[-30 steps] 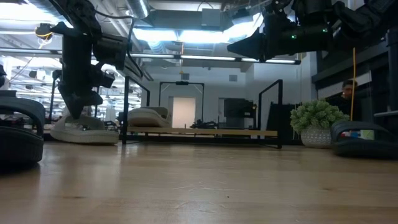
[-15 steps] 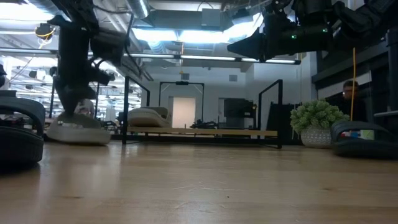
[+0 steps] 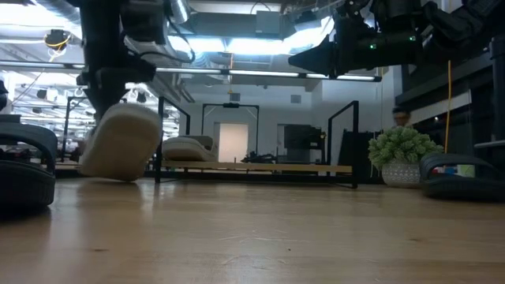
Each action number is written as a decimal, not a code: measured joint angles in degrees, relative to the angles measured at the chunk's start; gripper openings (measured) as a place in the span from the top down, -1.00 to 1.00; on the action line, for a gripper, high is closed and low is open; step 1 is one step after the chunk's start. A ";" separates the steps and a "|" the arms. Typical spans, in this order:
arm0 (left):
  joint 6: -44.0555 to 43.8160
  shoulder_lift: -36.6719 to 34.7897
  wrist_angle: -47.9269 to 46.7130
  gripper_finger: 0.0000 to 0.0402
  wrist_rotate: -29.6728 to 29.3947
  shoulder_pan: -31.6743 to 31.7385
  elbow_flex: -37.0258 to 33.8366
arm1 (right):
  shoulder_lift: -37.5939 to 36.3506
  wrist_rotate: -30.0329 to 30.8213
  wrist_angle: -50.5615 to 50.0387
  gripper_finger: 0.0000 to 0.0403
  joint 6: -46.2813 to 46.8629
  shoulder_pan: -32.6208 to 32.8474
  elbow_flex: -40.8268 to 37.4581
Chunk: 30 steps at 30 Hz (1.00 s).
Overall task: Pick and place slides into the shelf
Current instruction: Put the gray slide on the shelf
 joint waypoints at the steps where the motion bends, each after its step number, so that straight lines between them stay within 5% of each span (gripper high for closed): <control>1: -0.31 0.00 0.30 1.00 0.40 -0.84 0.31 | 0.00 0.00 0.02 0.92 0.00 -0.01 0.00; 15: -0.53 0.00 15.76 1.00 0.95 -11.77 1.48 | 0.00 0.00 0.37 0.92 0.02 0.00 0.00; 30: 20.67 0.00 41.87 1.00 -0.46 -11.61 1.48 | 0.00 0.00 0.35 0.92 0.22 0.00 0.00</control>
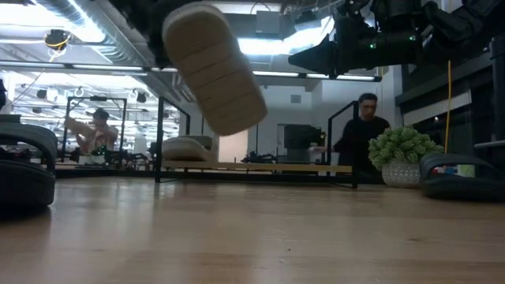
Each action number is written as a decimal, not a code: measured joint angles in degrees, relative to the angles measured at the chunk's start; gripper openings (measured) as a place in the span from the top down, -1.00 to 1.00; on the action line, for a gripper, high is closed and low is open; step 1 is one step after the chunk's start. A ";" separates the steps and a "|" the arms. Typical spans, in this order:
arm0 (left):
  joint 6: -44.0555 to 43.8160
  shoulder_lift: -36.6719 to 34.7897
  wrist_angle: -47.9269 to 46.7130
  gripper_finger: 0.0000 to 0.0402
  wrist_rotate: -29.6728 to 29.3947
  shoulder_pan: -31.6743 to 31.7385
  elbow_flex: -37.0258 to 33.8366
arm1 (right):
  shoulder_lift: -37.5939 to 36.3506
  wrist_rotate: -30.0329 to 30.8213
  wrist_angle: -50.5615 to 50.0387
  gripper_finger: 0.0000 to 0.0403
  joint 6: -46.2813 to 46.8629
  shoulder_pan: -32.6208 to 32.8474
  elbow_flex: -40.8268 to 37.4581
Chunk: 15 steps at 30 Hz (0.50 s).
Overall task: Pick and place slides into the shelf
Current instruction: Put the gray slide on the shelf
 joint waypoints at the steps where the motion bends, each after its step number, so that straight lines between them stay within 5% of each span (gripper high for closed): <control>1: 1.00 0.00 1.30 1.00 -0.74 0.33 0.00 | 0.00 0.00 0.01 0.92 0.00 0.00 0.00; 15: 11.45 0.04 8.80 1.00 -3.90 8.99 0.00 | 0.00 0.00 0.03 0.92 0.00 0.00 0.00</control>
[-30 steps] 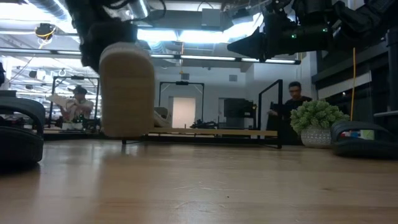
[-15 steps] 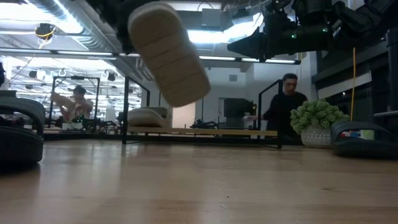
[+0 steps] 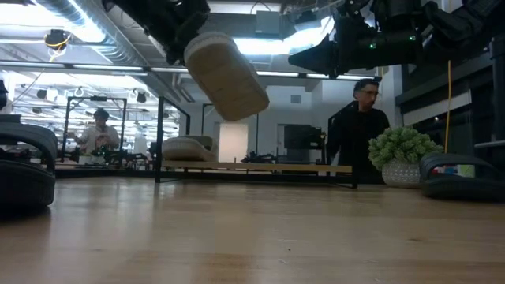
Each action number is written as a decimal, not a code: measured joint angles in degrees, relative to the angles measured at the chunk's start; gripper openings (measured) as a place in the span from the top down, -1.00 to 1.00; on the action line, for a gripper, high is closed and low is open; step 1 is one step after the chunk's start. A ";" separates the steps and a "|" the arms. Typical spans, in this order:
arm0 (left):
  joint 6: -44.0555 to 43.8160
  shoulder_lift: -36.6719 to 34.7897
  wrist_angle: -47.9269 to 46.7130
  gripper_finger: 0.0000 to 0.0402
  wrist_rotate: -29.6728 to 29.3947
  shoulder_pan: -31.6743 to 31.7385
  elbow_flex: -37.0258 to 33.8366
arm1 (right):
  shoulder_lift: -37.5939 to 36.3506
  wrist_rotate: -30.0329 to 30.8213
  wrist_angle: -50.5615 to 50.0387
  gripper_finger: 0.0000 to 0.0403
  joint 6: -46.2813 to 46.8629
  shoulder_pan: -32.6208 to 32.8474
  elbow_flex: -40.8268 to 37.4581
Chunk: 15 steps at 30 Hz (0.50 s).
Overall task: Pick and place slides into the shelf
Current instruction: Put the gray slide on the shelf
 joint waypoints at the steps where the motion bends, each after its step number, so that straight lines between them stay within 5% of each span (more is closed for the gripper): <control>1: 0.42 0.00 0.69 1.00 0.00 0.70 0.00 | 0.00 0.00 0.00 0.92 0.00 0.00 0.00; 9: 6.05 2.55 1.35 1.00 -0.53 4.72 6.64 | 0.00 0.09 0.49 0.92 -0.06 -0.42 0.00; 15: 11.62 11.35 -5.74 1.00 -2.97 7.16 16.32 | 0.00 0.14 0.12 0.92 0.20 -1.01 0.00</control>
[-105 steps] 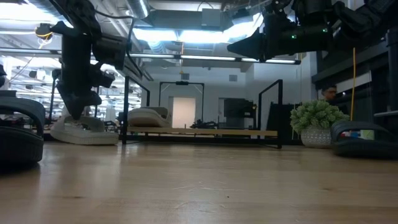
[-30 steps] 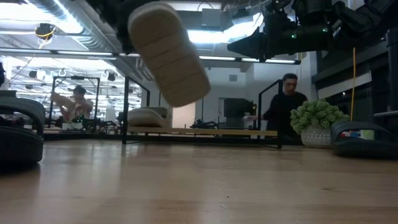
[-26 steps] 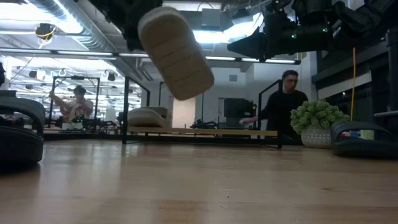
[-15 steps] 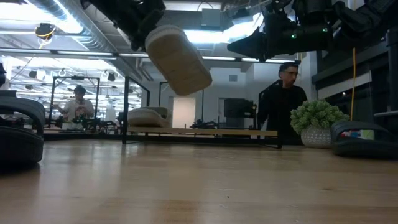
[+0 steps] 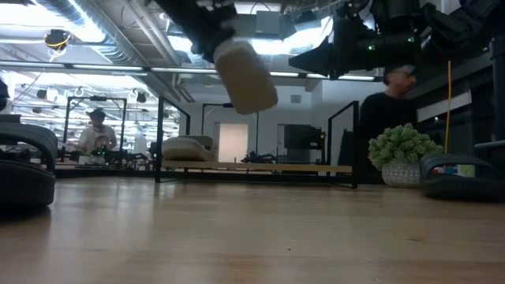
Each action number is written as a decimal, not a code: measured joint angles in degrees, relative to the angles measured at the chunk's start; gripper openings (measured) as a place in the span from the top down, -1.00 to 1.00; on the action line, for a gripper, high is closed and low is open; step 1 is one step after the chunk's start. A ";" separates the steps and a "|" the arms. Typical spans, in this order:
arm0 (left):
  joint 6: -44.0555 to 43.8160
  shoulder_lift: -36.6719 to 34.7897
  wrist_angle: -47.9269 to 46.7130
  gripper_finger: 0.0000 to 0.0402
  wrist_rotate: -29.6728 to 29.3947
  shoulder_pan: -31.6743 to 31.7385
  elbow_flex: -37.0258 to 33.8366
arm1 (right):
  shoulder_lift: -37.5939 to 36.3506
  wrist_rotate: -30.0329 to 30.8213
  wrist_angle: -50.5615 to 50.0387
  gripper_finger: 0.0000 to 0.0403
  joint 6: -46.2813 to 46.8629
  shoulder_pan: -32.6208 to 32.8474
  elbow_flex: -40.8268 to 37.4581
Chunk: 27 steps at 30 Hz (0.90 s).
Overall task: Pick and place slides into the shelf
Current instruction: Put the gray slide on the shelf
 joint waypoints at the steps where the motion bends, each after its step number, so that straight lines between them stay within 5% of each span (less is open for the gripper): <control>1: 0.43 1.61 -1.39 1.00 -0.71 0.60 1.45 | 0.02 -0.01 -0.23 0.92 0.00 0.00 0.00; 7: 0.58 7.13 -4.36 1.00 -2.70 3.61 6.27 | 0.02 0.25 -0.70 0.92 2.57 0.00 -0.01; 27: 2.10 17.37 -0.52 1.00 -6.05 8.51 6.24 | 0.02 0.93 -6.26 0.92 3.02 0.00 -0.02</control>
